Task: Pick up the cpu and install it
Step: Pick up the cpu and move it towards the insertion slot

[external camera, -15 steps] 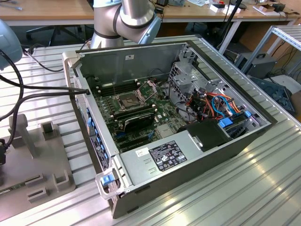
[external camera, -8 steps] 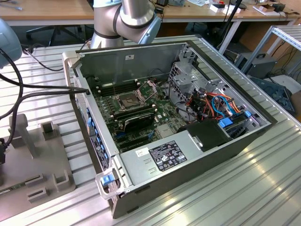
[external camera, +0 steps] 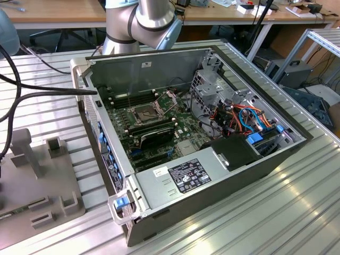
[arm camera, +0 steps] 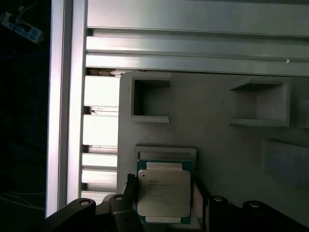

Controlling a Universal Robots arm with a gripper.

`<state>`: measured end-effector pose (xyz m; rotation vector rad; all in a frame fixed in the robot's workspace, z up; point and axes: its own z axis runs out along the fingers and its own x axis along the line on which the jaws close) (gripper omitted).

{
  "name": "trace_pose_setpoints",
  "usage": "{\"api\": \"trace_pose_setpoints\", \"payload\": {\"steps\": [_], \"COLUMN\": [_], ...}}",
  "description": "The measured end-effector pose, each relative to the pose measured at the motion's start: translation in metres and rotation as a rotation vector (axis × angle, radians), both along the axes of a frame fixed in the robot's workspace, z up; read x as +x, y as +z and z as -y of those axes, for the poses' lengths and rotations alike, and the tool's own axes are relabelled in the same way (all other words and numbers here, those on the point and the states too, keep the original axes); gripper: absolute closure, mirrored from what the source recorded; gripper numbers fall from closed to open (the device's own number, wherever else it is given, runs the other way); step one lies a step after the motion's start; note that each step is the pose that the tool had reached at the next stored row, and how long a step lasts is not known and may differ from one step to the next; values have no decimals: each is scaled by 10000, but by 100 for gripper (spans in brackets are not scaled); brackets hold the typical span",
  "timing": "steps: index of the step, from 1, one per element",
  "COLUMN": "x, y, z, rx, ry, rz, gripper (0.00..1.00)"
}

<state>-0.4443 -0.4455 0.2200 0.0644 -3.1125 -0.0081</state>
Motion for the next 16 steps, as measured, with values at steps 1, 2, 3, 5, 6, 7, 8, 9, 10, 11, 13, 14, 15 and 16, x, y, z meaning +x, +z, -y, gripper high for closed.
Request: {"api": "trace_pose_setpoints", "payload": {"steps": [1,2,3,5,6,7,8,9,10,11,13,14,15,16], "x": [0,0,0,0,0,0,0,0,0,0,0,0,0,0], "y": [38,70,104,163,198,230,260,289,323,367,438,490,518,551], "z": [0,0,-1,-1,-1,-1,-1,-2,-2,-2,-4,-5,-5,-6], "rx": [-2,-4,-6,-7,-9,-12,-12,-13,-14,-17,-20,-22,-24,-25], "ry": [-2,-3,-5,-6,-7,-7,-8,-9,-9,-9,-10,-9,-9,-9], "rz": [1,1,0,1,1,0,1,1,1,0,0,1,1,1], "gripper": [45,45,45,45,45,45,45,45,45,45,45,45,45,45]}}
